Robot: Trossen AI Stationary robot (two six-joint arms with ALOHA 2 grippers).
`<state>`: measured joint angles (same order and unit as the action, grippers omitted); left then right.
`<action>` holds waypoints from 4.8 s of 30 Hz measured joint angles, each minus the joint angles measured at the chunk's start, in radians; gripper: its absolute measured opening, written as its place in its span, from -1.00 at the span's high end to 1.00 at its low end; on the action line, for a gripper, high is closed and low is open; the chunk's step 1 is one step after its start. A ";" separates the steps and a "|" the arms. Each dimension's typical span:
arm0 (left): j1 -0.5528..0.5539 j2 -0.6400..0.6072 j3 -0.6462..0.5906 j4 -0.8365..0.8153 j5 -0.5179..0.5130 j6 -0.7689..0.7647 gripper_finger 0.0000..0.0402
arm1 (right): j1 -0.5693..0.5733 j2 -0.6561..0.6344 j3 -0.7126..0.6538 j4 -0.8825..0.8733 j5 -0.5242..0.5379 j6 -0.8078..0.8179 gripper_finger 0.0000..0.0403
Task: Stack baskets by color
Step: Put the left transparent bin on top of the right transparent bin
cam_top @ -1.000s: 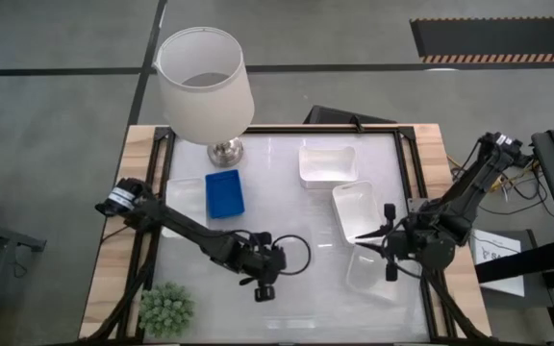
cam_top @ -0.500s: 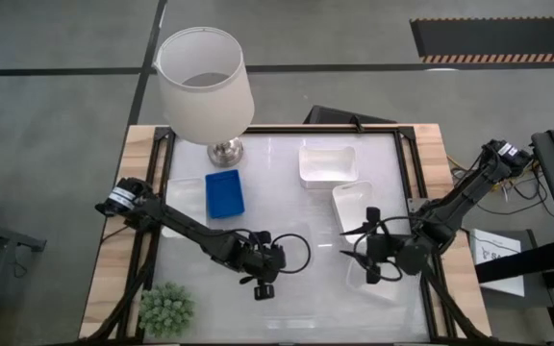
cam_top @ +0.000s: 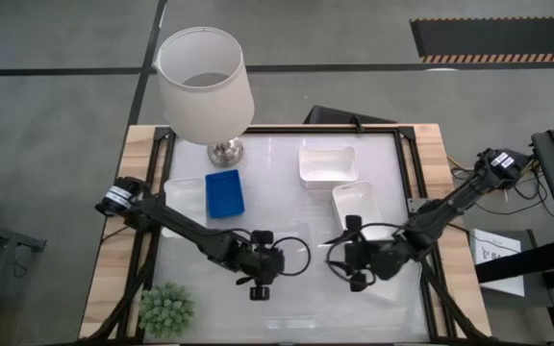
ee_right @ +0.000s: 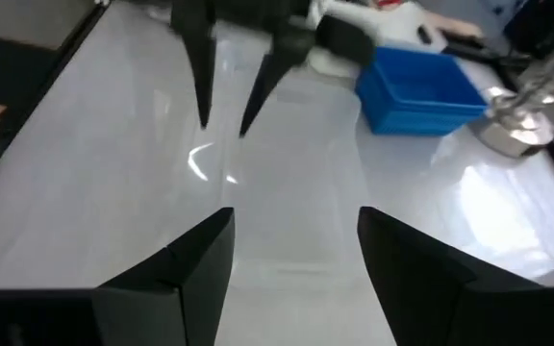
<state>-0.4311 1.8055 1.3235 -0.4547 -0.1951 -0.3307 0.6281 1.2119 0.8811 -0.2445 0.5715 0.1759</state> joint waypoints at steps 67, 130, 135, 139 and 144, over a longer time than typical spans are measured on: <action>-0.102 -0.641 -0.689 1.015 -0.567 0.493 0.38 | -0.099 0.463 0.681 -0.518 -0.227 0.154 0.96; -0.101 -0.641 -0.690 1.014 -0.568 0.499 0.38 | 0.330 0.320 0.662 -1.143 -0.329 1.176 0.30; -0.101 -0.641 -0.690 1.015 -0.568 0.499 0.38 | 0.330 0.318 0.649 -1.140 -0.337 1.162 0.42; -0.101 -0.641 -0.690 1.014 -0.568 0.499 0.38 | 0.330 0.322 0.633 -1.135 -0.336 1.158 0.72; -0.101 -0.641 -0.690 1.015 -0.568 0.499 0.38 | 0.330 0.318 0.601 -1.106 -0.323 1.164 0.92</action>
<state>-0.5323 1.1648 0.6331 0.5598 -0.7635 0.1680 0.9581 1.5300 1.4821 -1.3505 0.2483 1.3396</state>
